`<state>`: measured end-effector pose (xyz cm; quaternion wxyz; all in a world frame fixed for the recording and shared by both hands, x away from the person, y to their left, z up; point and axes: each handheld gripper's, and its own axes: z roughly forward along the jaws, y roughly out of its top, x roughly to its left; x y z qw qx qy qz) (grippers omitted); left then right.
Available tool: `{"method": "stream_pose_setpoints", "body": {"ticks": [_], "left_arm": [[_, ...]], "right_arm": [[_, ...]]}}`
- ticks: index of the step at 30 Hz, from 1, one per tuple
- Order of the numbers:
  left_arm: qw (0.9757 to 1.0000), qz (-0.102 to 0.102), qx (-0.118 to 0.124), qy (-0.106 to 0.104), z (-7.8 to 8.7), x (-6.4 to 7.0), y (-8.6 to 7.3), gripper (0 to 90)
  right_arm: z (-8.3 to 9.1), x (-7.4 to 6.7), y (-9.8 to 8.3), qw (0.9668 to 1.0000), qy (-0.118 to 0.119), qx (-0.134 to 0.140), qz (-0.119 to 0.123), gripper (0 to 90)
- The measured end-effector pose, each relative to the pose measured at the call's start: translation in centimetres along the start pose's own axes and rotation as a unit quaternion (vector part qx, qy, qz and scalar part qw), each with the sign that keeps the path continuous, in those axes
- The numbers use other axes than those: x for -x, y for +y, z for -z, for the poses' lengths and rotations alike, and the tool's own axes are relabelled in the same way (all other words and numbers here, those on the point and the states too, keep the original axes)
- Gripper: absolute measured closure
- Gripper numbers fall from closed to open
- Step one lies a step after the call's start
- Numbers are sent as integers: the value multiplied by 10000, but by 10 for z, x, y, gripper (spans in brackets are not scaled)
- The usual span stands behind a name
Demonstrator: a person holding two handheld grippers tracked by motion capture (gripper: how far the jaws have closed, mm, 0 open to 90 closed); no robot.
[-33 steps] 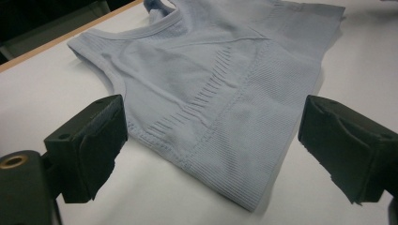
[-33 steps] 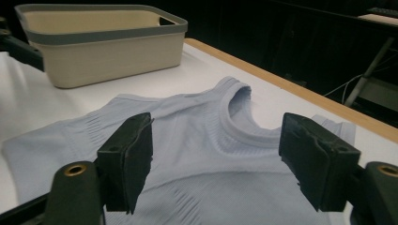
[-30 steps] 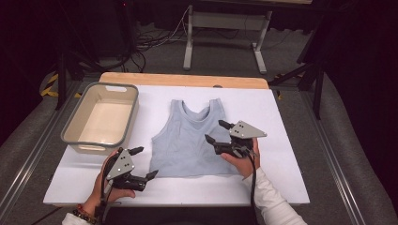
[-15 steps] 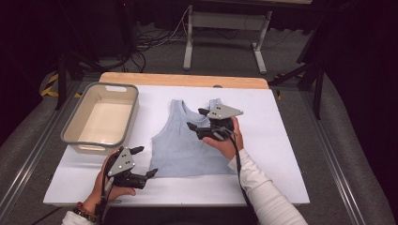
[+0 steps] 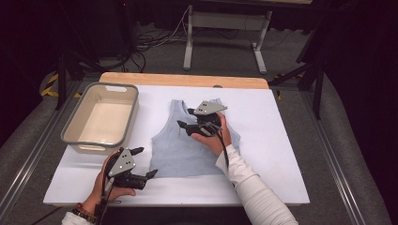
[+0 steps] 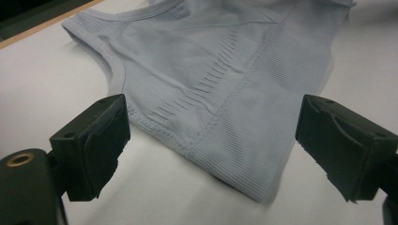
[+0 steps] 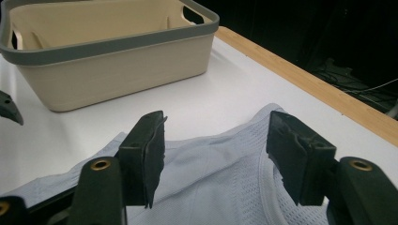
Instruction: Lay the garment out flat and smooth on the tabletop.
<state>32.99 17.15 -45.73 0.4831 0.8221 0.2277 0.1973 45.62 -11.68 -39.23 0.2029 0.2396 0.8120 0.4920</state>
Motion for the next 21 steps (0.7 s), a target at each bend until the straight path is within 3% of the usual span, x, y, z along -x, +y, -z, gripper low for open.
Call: {"method": "stream_pose_setpoints", "body": {"ticks": [21], "left_arm": [[9999, -40, -50, -109, -3, 1, 2, 113]], "right_arm": [[4, -4, 1, 9999, -67, 115, -15, 349]]}}
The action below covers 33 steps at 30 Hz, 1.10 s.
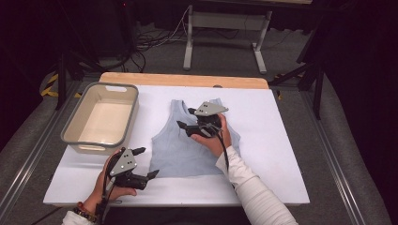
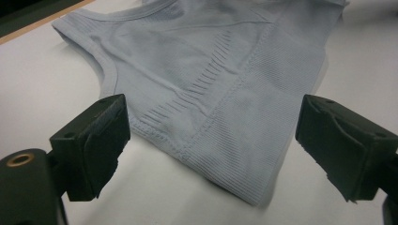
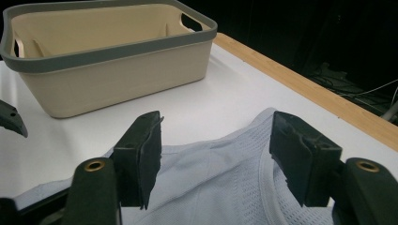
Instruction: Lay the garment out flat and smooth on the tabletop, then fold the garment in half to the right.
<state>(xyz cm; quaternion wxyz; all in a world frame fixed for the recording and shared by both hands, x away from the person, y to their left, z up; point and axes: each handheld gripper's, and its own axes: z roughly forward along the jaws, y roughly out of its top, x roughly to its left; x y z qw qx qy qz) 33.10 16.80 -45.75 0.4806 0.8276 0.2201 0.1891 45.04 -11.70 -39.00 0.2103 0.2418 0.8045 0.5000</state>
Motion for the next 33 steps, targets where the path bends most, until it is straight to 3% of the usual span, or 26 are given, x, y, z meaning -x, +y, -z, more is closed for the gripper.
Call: {"method": "stream_pose_setpoints", "body": {"ticks": [4, 11, 15, 18, 20, 21, 28, 33], "left_arm": [[10000, -14, -19, -20, -1, 0, 1, 113], [9999, 28, -120, -14, -2, -2, -1, 113], [9992, 165, -361, 93, -5, -4, -1, 114], [9981, 128, -584, 143, -8, -2, 0, 114], [9976, 133, -672, 135, -9, -2, 0, 115], [9975, 176, -676, 104, -10, -2, 0, 152], [9953, 190, -945, -112, -18, -2, 3, 283], [9920, 316, -1182, -299, -27, -4, 2, 316]], "right_arm": [[-2, 2, -1, 10000, -59, -38, 31, 314], [-10, 7, 1, 9998, -123, -12, -143, 303], [-21, 10, 4, 9996, -36, -126, -266, 328], [-34, 14, 7, 9986, -46, -230, -476, 355], [-44, 16, 10, 9977, -56, -358, -566, 375], [-57, 18, 13, 9958, -33, -659, -640, 405], [-87, 18, 16, 9916, -204, -1139, -570, 479], [-109, 19, 12, 9865, -196, -1439, -758, 501]]}}
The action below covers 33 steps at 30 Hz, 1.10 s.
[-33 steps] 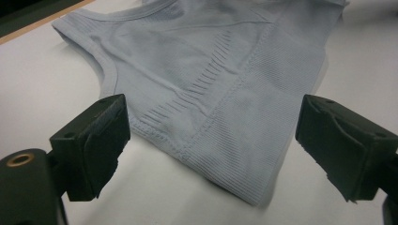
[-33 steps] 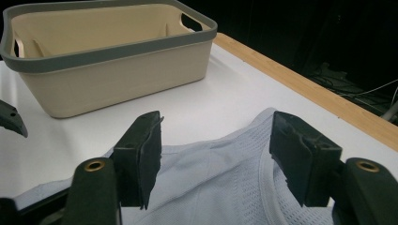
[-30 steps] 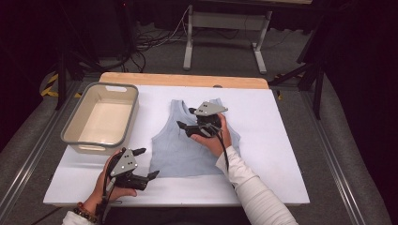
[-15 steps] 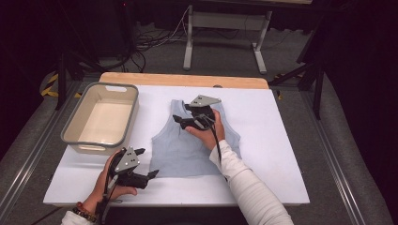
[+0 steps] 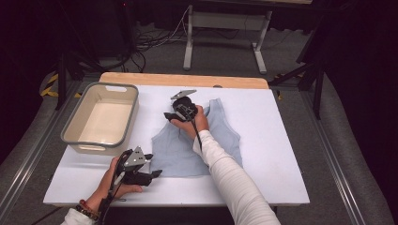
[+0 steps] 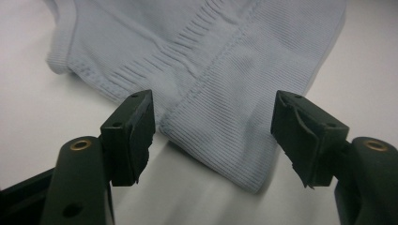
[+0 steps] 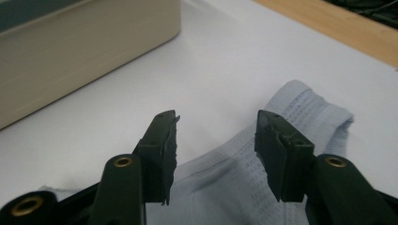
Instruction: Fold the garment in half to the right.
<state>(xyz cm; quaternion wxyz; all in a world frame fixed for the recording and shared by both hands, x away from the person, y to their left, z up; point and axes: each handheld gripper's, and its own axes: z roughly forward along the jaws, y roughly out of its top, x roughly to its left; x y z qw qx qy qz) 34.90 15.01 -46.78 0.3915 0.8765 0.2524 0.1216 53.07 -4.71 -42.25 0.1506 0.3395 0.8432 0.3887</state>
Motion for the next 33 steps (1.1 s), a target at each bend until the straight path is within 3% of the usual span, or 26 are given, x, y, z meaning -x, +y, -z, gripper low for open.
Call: {"method": "stream_pose_setpoints", "body": {"ticks": [5, 12, 21, 25, 27, 30, 33], "left_arm": [[9999, 87, -98, -52, -3, -1, 2, 299], [9994, 247, -157, -177, -5, -4, 3, 348], [9994, 193, -215, -214, -1, -3, 5, 586], [9993, 137, -278, -227, -1, -2, 6, 720], [9992, 165, -278, -214, -1, -2, 7, 723], [9993, 162, -258, -223, -1, -2, 6, 723], [9995, 116, -232, -190, -1, -1, 5, 722]], "right_arm": [[-23, 7, 0, 9986, -262, -397, -229, 490], [-35, 14, -5, 9962, -308, -720, -387, 522], [-37, 14, 0, 9952, -242, -884, -337, 705], [-38, 14, 2, 9948, -202, -933, -363, 723], [-37, 16, 2, 9945, -139, -933, -446, 701], [-38, 13, 2, 9949, -143, -798, -607, 566], [-40, 9, 2, 9952, -175, -785, -560, 516]]}}
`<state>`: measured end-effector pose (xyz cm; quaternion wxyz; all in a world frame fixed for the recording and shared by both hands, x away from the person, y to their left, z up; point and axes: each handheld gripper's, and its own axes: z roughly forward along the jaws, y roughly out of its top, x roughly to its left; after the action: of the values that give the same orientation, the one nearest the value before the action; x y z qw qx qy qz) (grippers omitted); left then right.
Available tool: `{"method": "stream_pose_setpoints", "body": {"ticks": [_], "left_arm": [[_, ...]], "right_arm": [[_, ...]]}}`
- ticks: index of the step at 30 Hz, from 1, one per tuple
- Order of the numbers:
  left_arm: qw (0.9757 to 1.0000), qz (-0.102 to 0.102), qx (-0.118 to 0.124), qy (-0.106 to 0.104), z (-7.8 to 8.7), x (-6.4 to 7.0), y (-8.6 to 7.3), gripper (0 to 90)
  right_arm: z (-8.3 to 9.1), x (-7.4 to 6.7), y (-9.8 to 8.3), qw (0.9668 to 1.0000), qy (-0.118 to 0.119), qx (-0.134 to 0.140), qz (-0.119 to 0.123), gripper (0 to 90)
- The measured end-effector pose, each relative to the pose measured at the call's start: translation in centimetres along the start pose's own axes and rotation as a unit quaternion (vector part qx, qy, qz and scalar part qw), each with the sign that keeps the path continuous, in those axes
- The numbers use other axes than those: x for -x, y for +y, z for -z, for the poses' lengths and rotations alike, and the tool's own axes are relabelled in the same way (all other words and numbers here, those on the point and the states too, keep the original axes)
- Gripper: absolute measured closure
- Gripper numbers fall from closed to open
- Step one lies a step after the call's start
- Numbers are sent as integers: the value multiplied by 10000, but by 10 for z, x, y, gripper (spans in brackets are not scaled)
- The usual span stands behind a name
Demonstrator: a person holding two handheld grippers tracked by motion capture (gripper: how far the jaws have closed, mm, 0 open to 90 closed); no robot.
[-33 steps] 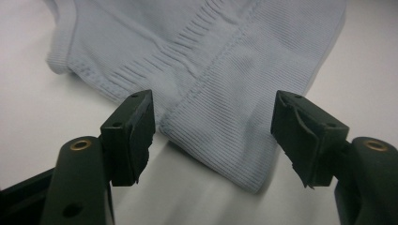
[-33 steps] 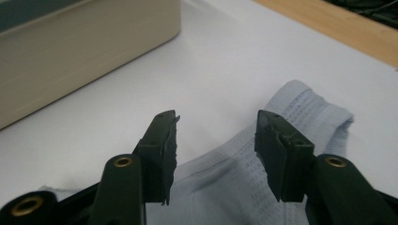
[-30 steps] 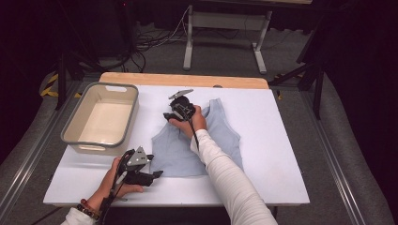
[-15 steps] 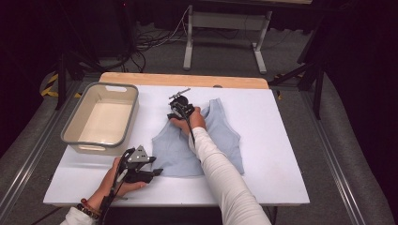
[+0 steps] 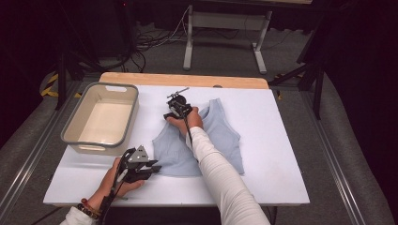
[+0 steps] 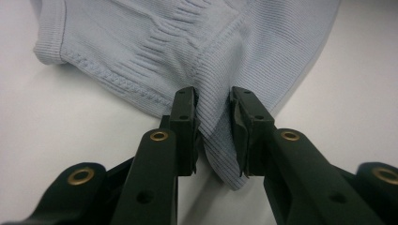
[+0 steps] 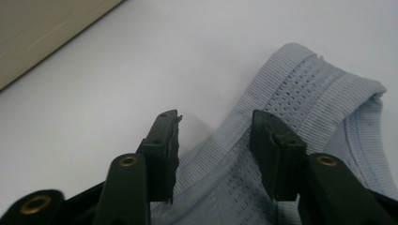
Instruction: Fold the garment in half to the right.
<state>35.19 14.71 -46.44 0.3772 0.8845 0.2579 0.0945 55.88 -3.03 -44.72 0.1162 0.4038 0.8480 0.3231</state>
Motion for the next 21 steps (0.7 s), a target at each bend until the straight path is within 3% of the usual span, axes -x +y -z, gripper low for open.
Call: {"method": "stream_pose_setpoints", "body": {"ticks": [4, 9, 16, 21], "left_arm": [[10000, -31, 44, 31, 0, 1, -1, 719], [10000, -48, 56, 64, 0, 2, -1, 719], [9999, -98, 24, 76, 0, 4, 0, 736], [9996, -231, -9, 182, 0, 5, 1, 777]], "right_arm": [[-2, -4, 1, 9995, -268, -53, 147, 615], [-5, -13, 3, 9975, -571, -110, 405, 660], [-4, -13, 3, 9971, -596, -142, 447, 809], [-4, -14, 5, 9964, -635, -201, 521, 846]]}}
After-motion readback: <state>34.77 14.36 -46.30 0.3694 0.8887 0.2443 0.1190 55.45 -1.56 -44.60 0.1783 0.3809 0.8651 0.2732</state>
